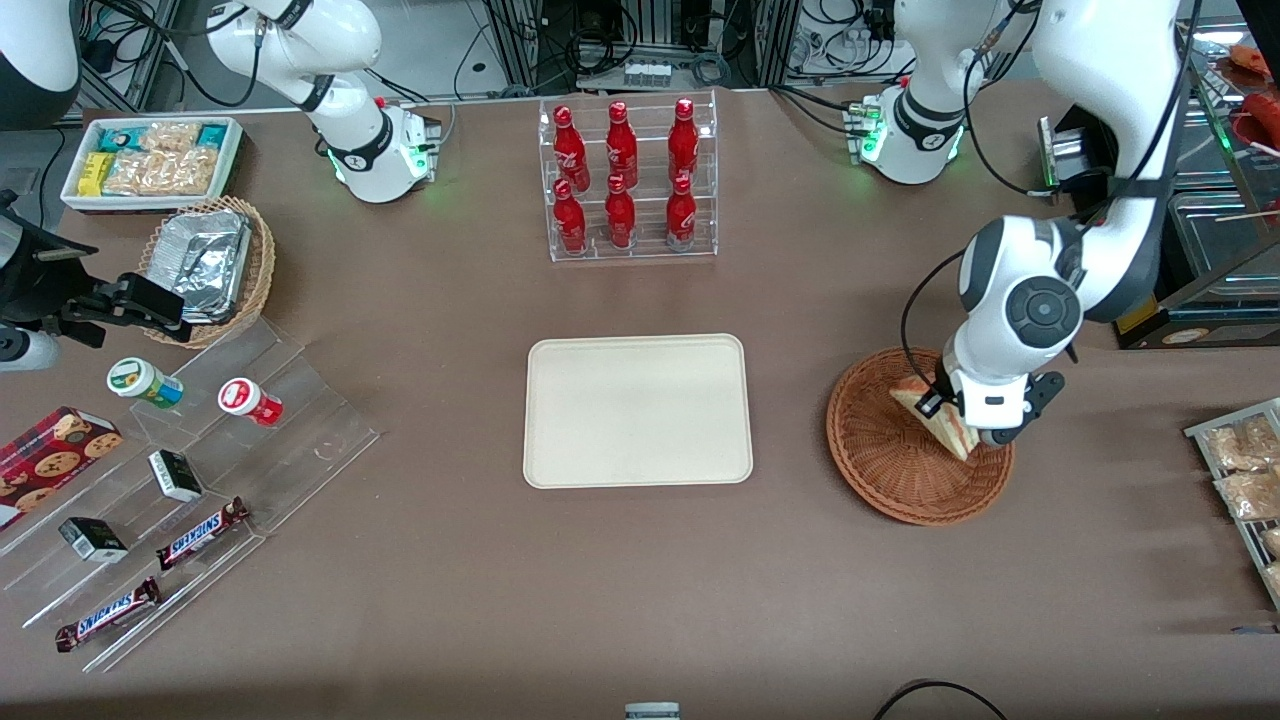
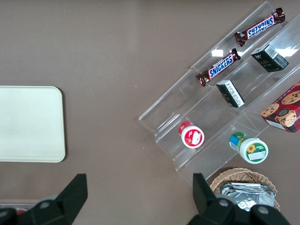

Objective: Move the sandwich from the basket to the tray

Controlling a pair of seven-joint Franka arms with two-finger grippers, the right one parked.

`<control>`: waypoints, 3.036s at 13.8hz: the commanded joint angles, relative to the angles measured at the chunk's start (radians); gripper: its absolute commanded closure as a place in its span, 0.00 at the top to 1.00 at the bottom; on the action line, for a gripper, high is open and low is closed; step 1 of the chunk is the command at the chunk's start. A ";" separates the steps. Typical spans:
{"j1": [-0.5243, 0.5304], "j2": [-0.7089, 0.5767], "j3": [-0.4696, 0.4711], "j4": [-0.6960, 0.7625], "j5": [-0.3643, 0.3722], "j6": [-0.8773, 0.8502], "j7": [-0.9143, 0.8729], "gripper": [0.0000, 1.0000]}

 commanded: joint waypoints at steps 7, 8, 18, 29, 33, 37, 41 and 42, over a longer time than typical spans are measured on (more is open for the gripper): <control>-0.031 0.124 -0.361 0.388 0.014 -0.212 0.049 0.00; -0.078 0.173 -0.366 0.429 0.019 -0.198 0.050 0.00; -0.373 0.572 -0.357 0.661 0.252 -0.029 0.010 0.00; -0.318 0.468 -0.358 0.660 0.227 -0.116 -0.097 1.00; -0.197 0.243 -0.361 0.650 0.131 -0.358 -0.083 1.00; -0.047 0.069 -0.361 0.605 0.097 -0.500 -0.006 1.00; 0.159 -0.041 -0.360 0.581 0.036 -0.593 0.261 1.00; 0.215 -0.073 -0.360 0.581 0.009 -0.628 0.358 1.00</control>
